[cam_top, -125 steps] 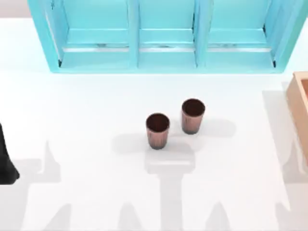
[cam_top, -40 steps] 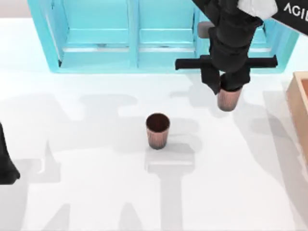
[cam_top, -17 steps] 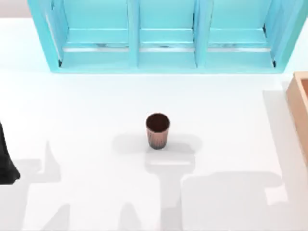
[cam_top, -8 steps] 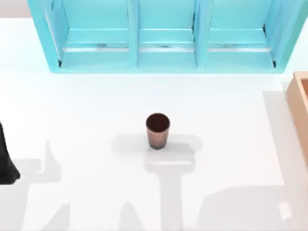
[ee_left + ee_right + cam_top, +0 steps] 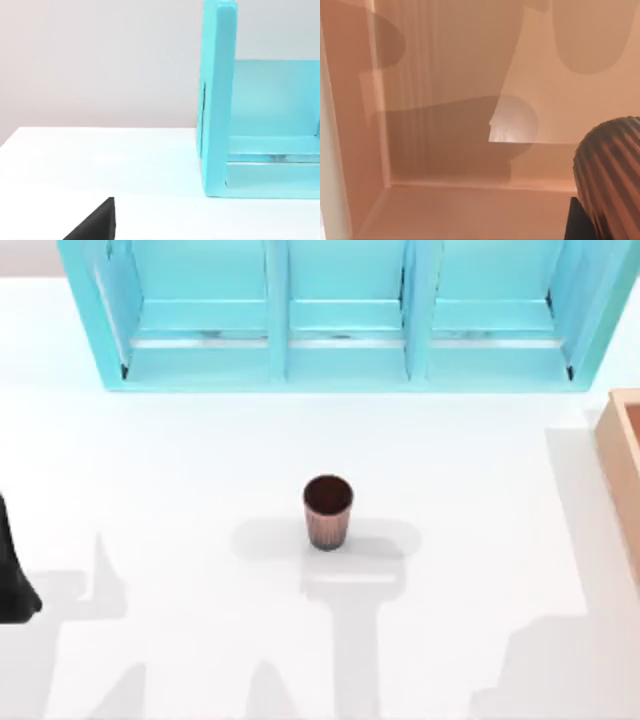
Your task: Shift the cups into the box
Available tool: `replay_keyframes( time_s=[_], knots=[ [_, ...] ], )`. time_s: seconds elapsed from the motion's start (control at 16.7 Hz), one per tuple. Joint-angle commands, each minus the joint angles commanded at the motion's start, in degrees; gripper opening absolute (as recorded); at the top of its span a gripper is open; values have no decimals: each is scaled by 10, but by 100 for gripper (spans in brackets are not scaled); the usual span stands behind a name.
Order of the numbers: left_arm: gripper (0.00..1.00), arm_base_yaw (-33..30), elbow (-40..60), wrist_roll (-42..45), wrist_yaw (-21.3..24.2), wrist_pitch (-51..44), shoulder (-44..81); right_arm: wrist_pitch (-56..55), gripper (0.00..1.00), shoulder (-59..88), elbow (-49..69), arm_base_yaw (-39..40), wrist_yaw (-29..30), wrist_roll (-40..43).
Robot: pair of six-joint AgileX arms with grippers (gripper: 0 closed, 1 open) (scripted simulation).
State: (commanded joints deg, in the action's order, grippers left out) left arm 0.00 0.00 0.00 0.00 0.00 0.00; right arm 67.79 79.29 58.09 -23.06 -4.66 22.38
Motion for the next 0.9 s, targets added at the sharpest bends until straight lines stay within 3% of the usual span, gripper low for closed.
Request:
replay_keyframes(
  time_s=[0.24,0.9],
  knots=[
    [100,0,0,0,0,0,0,-1,0,1,-1,0,0,0],
    [100,0,0,0,0,0,0,-1,83,1,-1,0,0,0]
  ],
)
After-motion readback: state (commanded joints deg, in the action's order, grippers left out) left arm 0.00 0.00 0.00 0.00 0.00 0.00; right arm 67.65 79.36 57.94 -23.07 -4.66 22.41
